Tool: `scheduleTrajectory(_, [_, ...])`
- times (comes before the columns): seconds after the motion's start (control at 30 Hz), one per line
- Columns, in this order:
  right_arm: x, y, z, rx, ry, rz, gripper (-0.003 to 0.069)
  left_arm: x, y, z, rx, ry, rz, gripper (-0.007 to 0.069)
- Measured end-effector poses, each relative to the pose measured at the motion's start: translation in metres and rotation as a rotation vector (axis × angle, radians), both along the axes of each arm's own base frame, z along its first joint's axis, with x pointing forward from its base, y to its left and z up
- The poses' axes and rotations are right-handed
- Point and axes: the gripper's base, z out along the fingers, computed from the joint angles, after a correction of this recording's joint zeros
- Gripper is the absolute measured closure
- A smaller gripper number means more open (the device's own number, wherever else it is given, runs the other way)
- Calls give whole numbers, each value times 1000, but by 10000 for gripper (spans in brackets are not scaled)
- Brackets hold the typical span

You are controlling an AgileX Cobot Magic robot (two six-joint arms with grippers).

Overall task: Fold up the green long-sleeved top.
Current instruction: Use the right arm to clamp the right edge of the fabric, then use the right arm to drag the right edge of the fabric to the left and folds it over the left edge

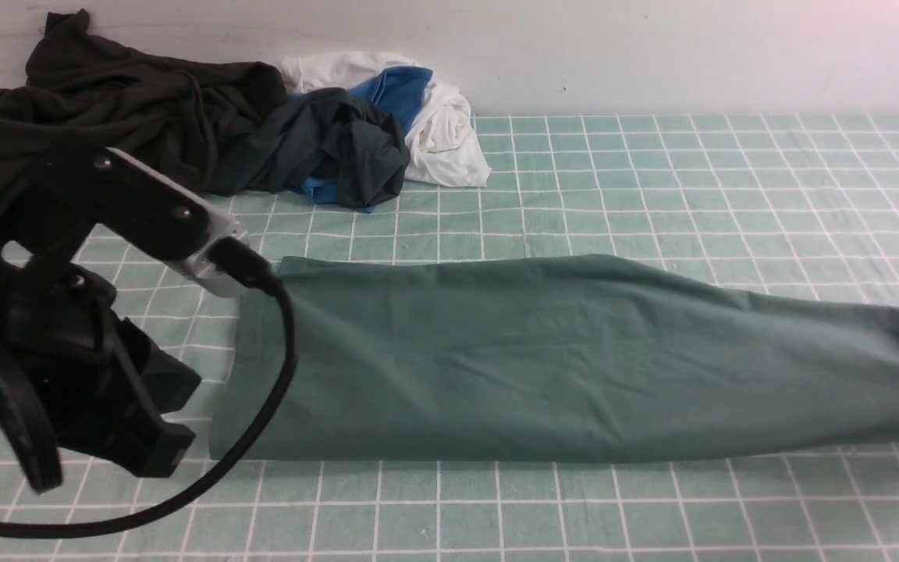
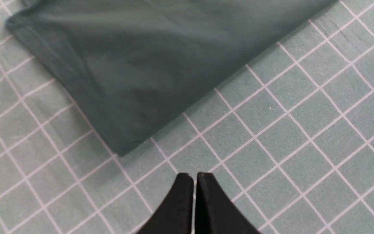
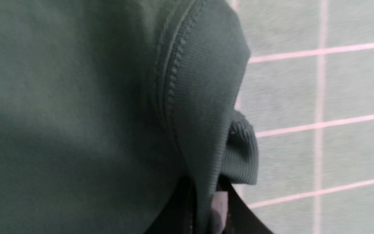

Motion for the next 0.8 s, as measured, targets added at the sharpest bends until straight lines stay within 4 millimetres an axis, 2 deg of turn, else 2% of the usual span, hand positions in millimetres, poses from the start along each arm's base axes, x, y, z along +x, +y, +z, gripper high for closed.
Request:
scheduleTrajectory(0.1, [0,8,50,-46,-111,21,631,-17,12,10,42,-47,22,628])
scheduleTrajectory(0.17, [1,28,81,-57,-182,84,631,-25,19,14,76,-65,42,628])
scheduleTrajectory(0.23, [2,46,98,-46,-225,141,631,-29,23,16,101,-78,53,628])
scheduleTrajectory(0.27, [4,78,121,-19,-278,252,631,-31,26,17,119,-87,58,628])
scheduleTrajectory(0.33, [5,113,137,21,-320,358,631,-33,28,18,128,-92,67,628])
scheduleTrajectory(0.37, [5,135,144,50,-340,424,631,-33,28,18,128,-89,75,628])
scheduleTrajectory(0.4, [4,166,151,88,-360,511,631,-35,29,17,126,-82,85,628])
scheduleTrajectory(0.47, [3,198,153,126,-368,596,631,-37,30,17,115,-67,105,628])
scheduleTrajectory(0.5, [1,228,153,152,-375,676,631,-39,31,18,109,-65,115,628])
scheduleTrajectory(0.53, [1,246,152,166,-378,720,631,-42,32,19,106,-63,121,628])
scheduleTrajectory(0.57, [1,250,151,169,-375,730,631,-43,32,19,104,-65,123,628])
scheduleTrajectory(0.6, [1,266,148,182,-379,769,631,-46,33,20,103,-64,125,628])
scheduleTrajectory(0.7, [4,326,131,229,-378,888,631,-57,38,23,101,-70,133,628])
scheduleTrajectory(0.73, [6,354,118,256,-372,934,631,-64,41,25,102,-76,136,628])
scheduleTrajectory(0.77, [7,361,113,259,-365,944,631,-65,41,25,104,-74,136,628])
scheduleTrajectory(0.8, [9,387,100,291,-364,975,631,-72,44,26,107,-81,141,628])
